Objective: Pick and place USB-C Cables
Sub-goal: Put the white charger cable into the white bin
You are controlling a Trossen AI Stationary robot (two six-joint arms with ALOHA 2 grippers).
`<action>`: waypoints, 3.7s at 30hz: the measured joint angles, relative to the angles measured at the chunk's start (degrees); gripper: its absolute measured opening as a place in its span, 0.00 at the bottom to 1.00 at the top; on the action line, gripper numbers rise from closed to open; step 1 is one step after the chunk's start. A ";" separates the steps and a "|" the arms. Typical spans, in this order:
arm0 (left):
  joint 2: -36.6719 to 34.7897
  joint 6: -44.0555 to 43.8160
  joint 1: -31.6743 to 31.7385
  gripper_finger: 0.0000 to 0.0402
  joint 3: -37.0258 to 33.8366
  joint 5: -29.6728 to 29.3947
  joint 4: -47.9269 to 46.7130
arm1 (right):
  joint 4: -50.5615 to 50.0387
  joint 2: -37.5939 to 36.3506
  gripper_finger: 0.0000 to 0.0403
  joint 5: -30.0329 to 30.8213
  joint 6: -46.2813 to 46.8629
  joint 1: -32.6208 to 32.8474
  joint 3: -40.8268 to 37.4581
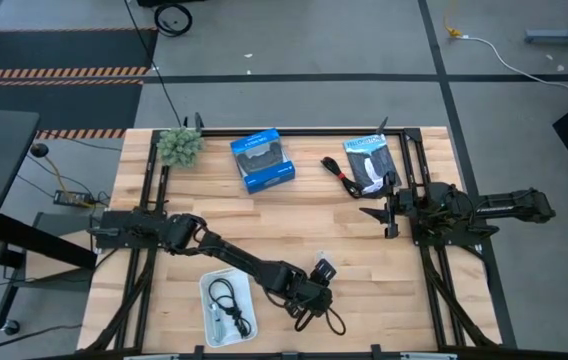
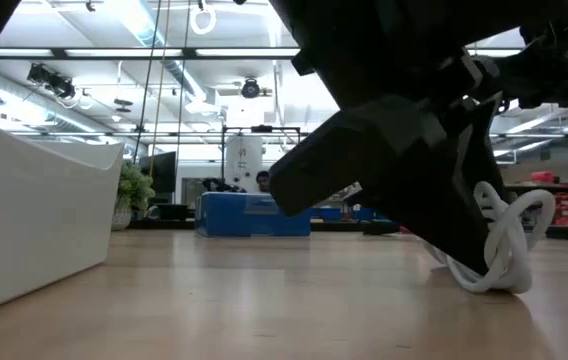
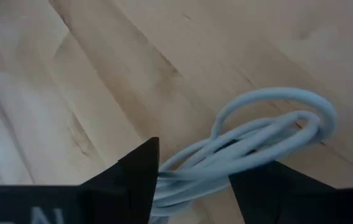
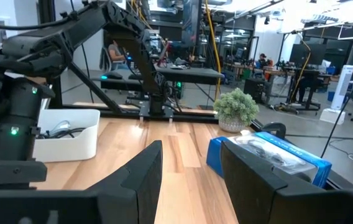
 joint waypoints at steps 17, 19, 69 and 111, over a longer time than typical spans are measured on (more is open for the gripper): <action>-3.03 -3.16 -0.33 0.07 -0.04 -3.19 -1.55 | 0.32 0.02 0.42 0.00 0.00 0.00 0.00; -4.91 -4.50 -0.29 0.05 -0.04 -3.03 -2.27 | 0.34 0.00 0.42 0.00 -0.01 0.01 0.00; -25.13 -35.11 -16.07 0.09 -3.54 4.53 -45.33 | 0.30 0.02 0.42 -0.01 -0.01 0.01 0.00; -25.04 -32.36 -17.83 0.42 -16.06 8.35 -41.54 | 0.30 0.02 0.42 -0.02 -0.01 0.00 0.00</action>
